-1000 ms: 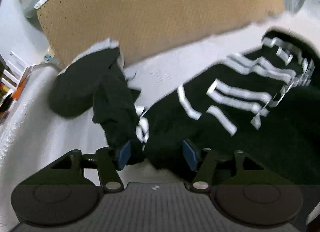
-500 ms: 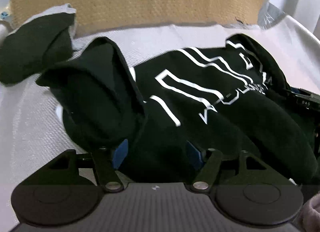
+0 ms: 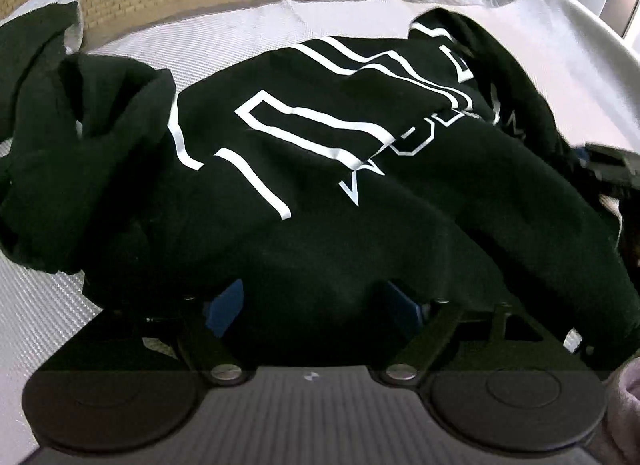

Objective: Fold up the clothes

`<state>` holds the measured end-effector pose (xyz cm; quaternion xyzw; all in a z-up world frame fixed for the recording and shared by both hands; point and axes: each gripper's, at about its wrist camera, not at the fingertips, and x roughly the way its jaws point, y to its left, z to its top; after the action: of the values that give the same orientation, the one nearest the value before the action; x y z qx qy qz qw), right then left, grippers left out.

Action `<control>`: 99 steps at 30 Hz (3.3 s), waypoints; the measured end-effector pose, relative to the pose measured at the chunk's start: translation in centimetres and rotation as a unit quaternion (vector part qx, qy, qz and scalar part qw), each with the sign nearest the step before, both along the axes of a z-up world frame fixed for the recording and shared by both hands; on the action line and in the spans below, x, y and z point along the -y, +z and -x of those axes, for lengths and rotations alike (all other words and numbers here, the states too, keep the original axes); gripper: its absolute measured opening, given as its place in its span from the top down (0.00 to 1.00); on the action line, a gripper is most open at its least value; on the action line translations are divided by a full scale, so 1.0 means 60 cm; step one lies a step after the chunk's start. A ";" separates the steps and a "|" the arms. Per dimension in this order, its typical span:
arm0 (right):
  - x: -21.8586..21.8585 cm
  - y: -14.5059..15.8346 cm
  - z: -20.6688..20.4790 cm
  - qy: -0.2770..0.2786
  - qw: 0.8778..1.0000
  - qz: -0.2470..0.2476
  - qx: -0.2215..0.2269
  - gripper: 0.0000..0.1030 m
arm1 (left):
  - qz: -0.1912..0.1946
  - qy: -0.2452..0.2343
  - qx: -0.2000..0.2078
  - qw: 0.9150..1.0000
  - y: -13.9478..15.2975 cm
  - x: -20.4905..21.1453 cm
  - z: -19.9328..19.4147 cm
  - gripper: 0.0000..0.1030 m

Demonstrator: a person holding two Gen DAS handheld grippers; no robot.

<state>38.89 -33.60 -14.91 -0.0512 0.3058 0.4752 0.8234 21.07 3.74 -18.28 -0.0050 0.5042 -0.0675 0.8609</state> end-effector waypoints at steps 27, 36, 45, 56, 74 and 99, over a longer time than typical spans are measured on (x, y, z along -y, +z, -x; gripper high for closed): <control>0.002 0.084 -0.009 0.127 0.865 0.371 0.314 0.88 | 0.051 0.007 0.015 0.999 0.002 -0.036 -0.002 0.22; -0.028 0.227 -0.120 0.013 0.842 0.366 0.396 0.87 | 0.062 -0.004 0.017 0.998 -0.002 -0.048 -0.003 0.22; -0.010 0.207 -0.148 -0.098 0.826 0.369 0.414 0.86 | 0.076 -0.023 0.016 0.997 0.004 -0.061 -0.001 0.22; 0.026 0.090 -0.120 -0.073 0.879 0.378 0.280 0.63 | 0.077 -0.026 0.016 0.997 0.010 -0.065 -0.005 0.22; -0.008 0.074 -0.066 -0.063 0.991 0.117 -0.018 0.45 | 0.083 -0.029 0.015 0.996 0.010 -0.069 -0.005 0.22; 0.103 0.166 -0.031 -0.109 0.992 0.053 0.024 0.89 | 0.084 -0.040 0.014 0.996 0.003 -0.078 -0.015 0.22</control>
<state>40.74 -39.76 -4.97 -0.0725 0.3147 0.3642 0.8735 21.95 8.44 -18.10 -0.0562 0.4842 -0.1435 0.8613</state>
